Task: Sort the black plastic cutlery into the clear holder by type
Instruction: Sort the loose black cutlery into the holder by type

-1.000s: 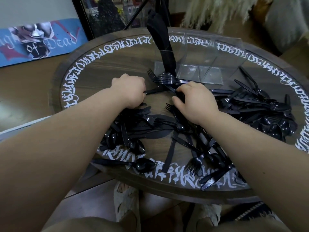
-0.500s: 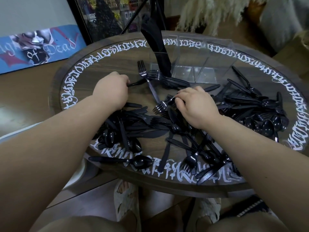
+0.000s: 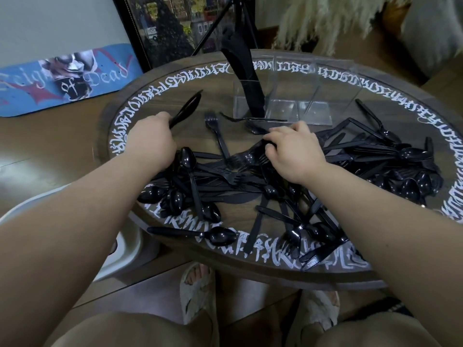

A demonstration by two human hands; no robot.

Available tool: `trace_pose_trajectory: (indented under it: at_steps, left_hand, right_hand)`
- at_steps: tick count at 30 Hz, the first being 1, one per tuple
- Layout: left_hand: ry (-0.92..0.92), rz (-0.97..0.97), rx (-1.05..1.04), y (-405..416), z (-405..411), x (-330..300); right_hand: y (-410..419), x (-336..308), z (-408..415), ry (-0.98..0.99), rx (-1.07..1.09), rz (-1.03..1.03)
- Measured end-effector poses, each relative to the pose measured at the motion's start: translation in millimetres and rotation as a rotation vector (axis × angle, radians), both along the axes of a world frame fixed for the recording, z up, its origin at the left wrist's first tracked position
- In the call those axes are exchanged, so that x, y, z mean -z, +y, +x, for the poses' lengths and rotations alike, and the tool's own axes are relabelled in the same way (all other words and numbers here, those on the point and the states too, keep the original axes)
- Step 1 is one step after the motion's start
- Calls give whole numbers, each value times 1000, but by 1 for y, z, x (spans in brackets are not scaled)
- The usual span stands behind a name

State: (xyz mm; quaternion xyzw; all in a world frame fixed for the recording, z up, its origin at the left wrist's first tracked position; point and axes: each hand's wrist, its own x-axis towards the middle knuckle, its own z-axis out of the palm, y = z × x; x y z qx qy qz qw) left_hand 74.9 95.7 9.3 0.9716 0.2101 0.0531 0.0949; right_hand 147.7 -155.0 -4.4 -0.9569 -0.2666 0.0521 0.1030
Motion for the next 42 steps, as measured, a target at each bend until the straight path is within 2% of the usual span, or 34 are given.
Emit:
trace_pose_trajectory:
  at_steps: [6,10,15,20,26,36,42]
  left_hand:
    - [4,-63,-62,5,-23,0]
    - [19,-80,-71,11,-44,0]
    - [29,-123,-91,12,-67,-1]
    - [85,-163,-123,14,-80,10]
    - [47,-244,-123,8,-79,14]
    - [134,-320,-111,6,-59,17]
    - [9,-400,-164,10,-60,14]
  right_hand:
    - [11,-6,-25,-90,-134,105]
    - [36,-6,-47,-44,-330,-32]
    - [48,-2,-49,-30,-193,-180]
    - [56,-7,-57,-145,-234,-108]
    - [64,-3,-53,-100,-164,-181]
    - [56,6,-44,-136,-52,-105]
    - [56,6,-40,-147,-39,-12]
